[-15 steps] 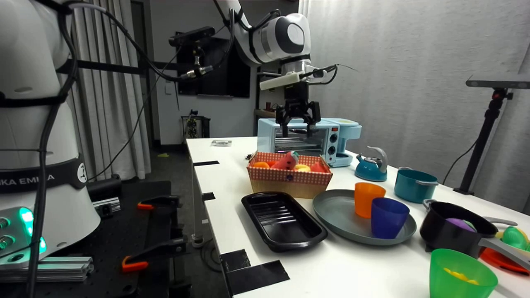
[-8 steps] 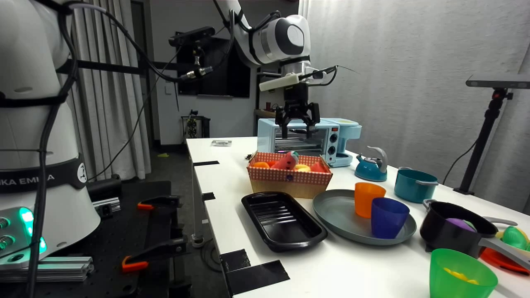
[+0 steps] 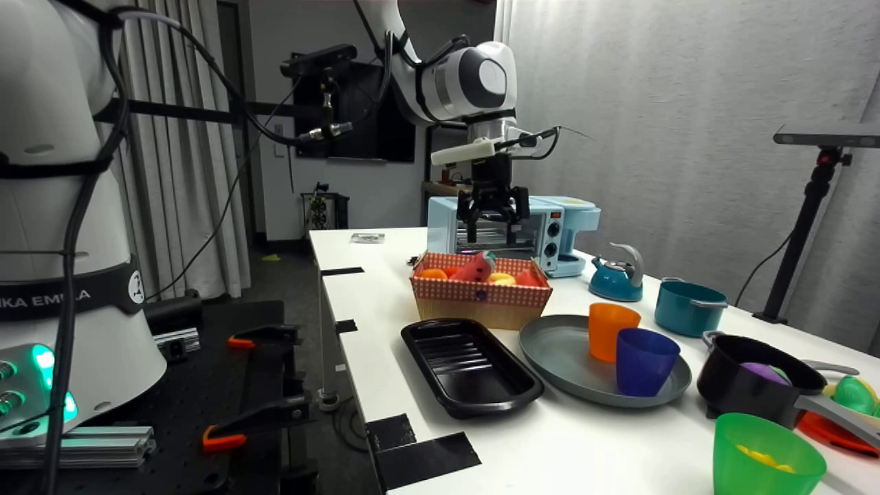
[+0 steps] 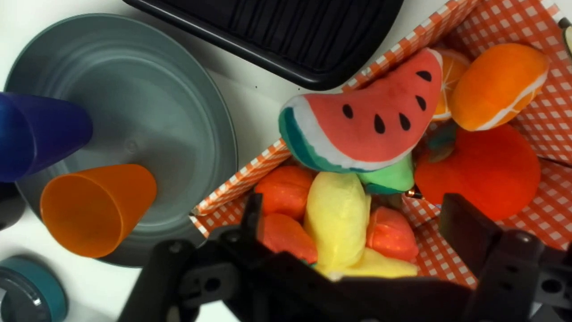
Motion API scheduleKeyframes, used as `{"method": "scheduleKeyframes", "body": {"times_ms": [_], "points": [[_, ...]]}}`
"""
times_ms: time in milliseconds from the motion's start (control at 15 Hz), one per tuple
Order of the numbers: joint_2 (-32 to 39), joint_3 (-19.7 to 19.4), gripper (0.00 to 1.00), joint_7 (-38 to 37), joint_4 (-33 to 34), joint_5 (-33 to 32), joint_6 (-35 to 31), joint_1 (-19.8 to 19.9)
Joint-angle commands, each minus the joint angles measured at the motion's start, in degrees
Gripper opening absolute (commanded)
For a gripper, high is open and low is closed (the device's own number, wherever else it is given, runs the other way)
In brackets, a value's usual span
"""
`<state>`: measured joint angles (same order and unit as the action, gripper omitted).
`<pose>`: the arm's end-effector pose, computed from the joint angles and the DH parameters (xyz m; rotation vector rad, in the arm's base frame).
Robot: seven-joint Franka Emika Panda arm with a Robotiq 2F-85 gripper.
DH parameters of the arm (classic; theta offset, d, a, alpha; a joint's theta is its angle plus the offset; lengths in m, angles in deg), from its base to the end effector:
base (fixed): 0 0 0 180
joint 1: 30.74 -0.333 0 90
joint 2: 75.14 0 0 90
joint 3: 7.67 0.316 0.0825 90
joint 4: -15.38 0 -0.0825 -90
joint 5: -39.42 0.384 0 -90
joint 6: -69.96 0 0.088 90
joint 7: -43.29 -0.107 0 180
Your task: Remove the orange from the basket and place it inside the orange cup
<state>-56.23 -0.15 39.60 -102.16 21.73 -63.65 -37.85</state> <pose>0.5707 0.1420 0.2744 2.9012 0.5934 -0.0206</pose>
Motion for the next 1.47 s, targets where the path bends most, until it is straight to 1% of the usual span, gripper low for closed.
{"method": "scheduleKeyframes", "body": {"times_ms": [0,333,667,867,1000,1400], "points": [[3.61,-2.38,1.0,-1.88,2.06,-0.33,-3.56,-1.21],[8.33,-4.98,1.0,-3.23,5.37,-0.12,-5.9,-1.4],[11.92,-6.01,1.0,-5.58,10.85,0.62,-4.64,-2.56],[12.98,-6.59,1.0,-8.52,13.56,0.68,-3.57,-4.12],[12.94,-7.08,1.0,-10.98,13.78,0.81,-2.9,-5.22],[10.95,-8.42,1.0,-17.09,10.71,-0.43,-1.43,-8.38]]}}
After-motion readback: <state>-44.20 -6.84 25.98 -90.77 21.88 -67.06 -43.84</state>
